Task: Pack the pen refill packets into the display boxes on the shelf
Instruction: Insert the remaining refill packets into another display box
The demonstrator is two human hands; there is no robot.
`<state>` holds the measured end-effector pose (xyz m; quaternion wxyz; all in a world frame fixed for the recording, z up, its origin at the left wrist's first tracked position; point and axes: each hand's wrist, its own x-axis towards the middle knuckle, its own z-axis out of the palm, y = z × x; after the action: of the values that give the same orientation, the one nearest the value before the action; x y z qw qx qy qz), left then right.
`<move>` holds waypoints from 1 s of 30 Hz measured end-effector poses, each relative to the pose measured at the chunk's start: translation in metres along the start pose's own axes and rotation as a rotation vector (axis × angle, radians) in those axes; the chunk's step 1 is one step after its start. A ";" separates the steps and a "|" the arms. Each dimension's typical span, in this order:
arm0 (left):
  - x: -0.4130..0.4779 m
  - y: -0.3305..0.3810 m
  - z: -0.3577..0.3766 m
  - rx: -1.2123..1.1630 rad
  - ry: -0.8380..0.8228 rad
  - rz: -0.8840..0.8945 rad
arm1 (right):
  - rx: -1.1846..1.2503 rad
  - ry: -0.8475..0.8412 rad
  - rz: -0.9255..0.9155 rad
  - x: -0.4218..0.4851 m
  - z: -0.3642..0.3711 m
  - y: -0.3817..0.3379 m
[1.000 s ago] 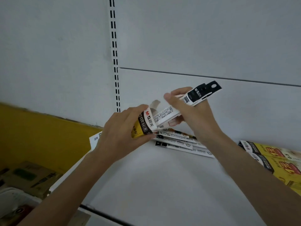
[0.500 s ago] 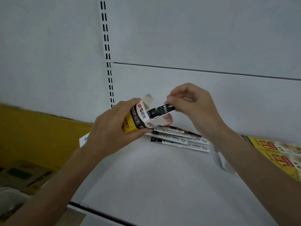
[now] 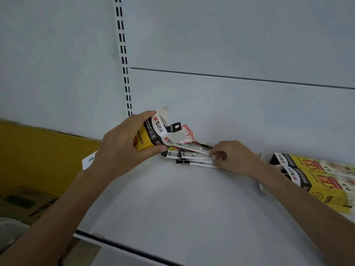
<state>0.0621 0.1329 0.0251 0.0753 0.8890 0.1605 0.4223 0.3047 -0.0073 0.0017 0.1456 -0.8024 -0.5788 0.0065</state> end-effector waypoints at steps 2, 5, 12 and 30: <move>0.000 -0.001 -0.001 -0.021 0.008 -0.002 | -0.049 -0.011 -0.018 0.001 -0.002 -0.004; 0.001 -0.001 -0.002 -0.031 0.036 -0.010 | -0.061 -0.004 -0.051 0.003 0.003 -0.009; 0.000 -0.007 -0.010 -0.088 0.083 -0.058 | 0.058 0.152 -0.091 0.004 0.001 -0.019; 0.000 -0.008 -0.004 -0.082 0.022 -0.028 | -0.124 -0.192 -0.014 0.003 -0.007 -0.032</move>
<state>0.0571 0.1402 0.0250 0.1157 0.8781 0.1561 0.4371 0.2770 0.0032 0.0171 0.0398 -0.8016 -0.5948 0.0465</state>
